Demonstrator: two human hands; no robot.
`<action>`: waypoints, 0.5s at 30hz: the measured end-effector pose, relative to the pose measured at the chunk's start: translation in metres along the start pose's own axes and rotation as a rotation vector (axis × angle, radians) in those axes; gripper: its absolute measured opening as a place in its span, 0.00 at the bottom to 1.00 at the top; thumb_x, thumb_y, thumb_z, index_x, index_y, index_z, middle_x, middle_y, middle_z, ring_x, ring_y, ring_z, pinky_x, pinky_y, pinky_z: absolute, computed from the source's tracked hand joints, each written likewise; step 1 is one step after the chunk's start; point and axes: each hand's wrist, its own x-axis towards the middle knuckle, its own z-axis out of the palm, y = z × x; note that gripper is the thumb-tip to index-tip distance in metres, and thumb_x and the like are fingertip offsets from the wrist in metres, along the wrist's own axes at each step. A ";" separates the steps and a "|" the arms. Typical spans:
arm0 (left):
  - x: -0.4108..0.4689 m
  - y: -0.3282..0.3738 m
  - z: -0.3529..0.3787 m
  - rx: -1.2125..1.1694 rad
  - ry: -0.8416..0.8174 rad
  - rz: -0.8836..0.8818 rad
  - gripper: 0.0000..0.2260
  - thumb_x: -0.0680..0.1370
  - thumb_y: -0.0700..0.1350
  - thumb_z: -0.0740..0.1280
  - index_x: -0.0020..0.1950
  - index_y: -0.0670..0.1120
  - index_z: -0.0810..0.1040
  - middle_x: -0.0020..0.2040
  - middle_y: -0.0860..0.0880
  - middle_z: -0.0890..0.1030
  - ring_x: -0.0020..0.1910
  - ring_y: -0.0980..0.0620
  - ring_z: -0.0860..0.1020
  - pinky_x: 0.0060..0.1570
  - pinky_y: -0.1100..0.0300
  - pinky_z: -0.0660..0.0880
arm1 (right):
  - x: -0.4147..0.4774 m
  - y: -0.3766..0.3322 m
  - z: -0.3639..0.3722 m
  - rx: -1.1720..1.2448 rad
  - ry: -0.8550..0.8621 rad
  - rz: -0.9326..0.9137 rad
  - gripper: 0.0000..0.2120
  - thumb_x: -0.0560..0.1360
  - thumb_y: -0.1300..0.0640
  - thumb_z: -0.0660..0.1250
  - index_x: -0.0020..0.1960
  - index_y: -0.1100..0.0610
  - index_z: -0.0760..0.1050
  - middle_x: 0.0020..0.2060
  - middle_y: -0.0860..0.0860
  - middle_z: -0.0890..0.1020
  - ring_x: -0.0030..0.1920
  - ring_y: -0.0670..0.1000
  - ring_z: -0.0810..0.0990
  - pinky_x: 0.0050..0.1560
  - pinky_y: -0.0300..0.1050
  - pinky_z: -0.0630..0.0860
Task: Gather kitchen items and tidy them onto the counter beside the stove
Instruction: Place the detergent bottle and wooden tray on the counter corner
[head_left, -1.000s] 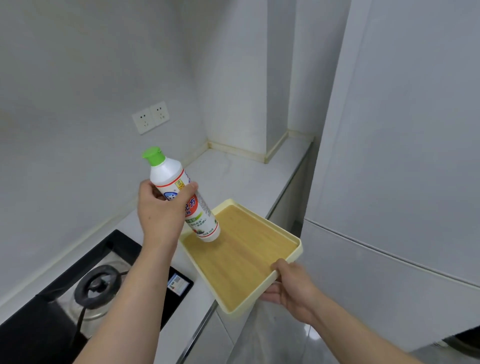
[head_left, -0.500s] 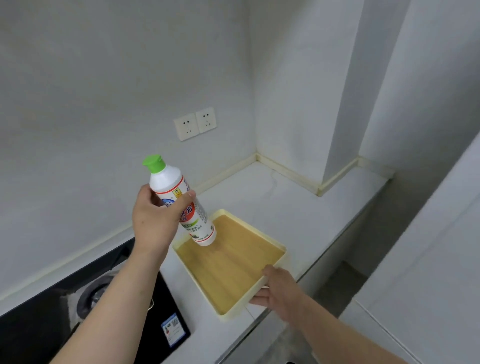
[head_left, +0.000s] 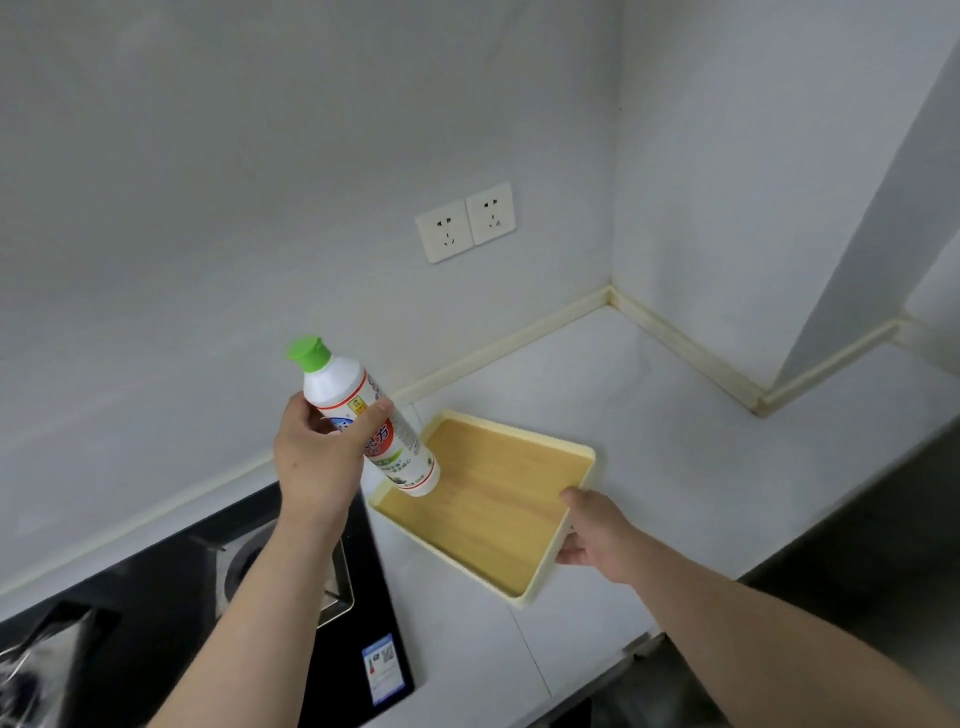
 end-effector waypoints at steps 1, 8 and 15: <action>0.002 -0.004 0.002 0.003 -0.004 -0.006 0.19 0.70 0.45 0.79 0.57 0.45 0.78 0.49 0.51 0.84 0.45 0.56 0.83 0.41 0.65 0.77 | 0.008 -0.002 0.002 -0.006 0.057 -0.032 0.18 0.80 0.48 0.63 0.63 0.60 0.69 0.52 0.60 0.81 0.49 0.60 0.83 0.46 0.56 0.82; 0.015 -0.027 0.014 0.047 -0.069 -0.041 0.20 0.69 0.46 0.79 0.57 0.47 0.78 0.49 0.51 0.84 0.47 0.54 0.83 0.44 0.62 0.78 | 0.039 0.000 0.017 -0.376 0.312 -0.185 0.29 0.73 0.65 0.59 0.73 0.56 0.61 0.56 0.56 0.77 0.53 0.58 0.78 0.52 0.49 0.77; 0.020 -0.030 0.013 0.098 -0.081 -0.037 0.18 0.69 0.46 0.79 0.56 0.50 0.78 0.48 0.54 0.84 0.44 0.61 0.82 0.46 0.60 0.79 | 0.069 -0.013 0.022 -0.592 0.318 -0.196 0.35 0.76 0.64 0.55 0.80 0.47 0.51 0.64 0.58 0.74 0.59 0.60 0.78 0.50 0.45 0.75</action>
